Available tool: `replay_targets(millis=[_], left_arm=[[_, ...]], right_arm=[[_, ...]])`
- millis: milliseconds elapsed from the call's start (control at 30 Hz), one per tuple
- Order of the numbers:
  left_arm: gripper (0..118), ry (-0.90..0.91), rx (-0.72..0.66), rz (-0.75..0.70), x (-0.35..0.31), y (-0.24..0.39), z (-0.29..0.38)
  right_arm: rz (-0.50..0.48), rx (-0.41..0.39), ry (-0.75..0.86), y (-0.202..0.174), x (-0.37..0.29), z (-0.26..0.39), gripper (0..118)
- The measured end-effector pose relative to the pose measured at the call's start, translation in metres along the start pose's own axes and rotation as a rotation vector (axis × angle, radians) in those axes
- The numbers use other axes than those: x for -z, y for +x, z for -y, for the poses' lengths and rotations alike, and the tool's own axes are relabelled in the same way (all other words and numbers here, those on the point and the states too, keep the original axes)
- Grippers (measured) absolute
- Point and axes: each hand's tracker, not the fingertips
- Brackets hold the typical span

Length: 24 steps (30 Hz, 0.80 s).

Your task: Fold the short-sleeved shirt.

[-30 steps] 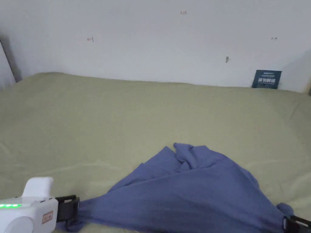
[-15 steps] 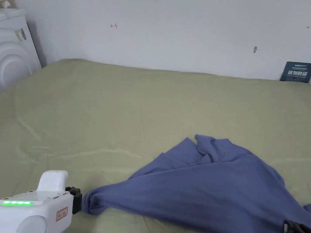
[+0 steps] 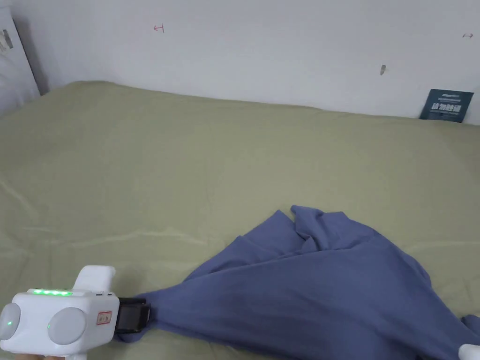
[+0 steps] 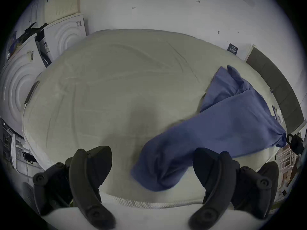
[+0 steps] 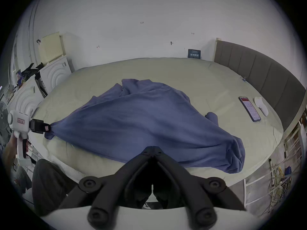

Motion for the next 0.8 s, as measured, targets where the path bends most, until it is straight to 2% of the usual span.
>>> replay_targets(millis=[100, 133, 167, 200, 433, 500, 700, 800], left_arm=[[98, -0.027, 0.036, 0.007, 0.000, 0.004, -0.001], [81, -0.030, 0.059, 0.029, -0.002, 0.005, 0.000], [52, -0.032, 0.063, 0.036, -0.003, 0.007, -0.001], [4, -0.032, 0.061, 0.042, -0.004, 0.007, 0.001], [2, -0.023, 0.019, 0.062, 0.001, 0.008, -0.005], [2, -0.024, 0.024, 0.063, 0.001, 0.007, -0.002], [2, -0.028, 0.065, 0.051, 0.000, 0.009, -0.005], [2, -0.031, 0.045, 0.059, -0.001, 0.010, -0.005]], right_arm=[[0.000, 0.012, -0.022, 0.004, 0.005, -0.001, 0], [-0.001, 0.014, -0.028, 0.004, 0.008, -0.002, 0], [-0.002, 0.013, -0.034, 0.005, 0.011, -0.002, 0], [-0.002, 0.012, -0.038, 0.005, 0.014, -0.003, 0], [-0.012, -0.026, -0.073, 0.013, 0.059, -0.036, 0], [-0.006, -0.032, -0.082, 0.020, 0.085, -0.057, 0], [0.032, -0.145, -0.144, 0.035, 0.190, -0.141, 0], [0.029, -0.161, -0.196, 0.042, 0.241, -0.181, 0]])
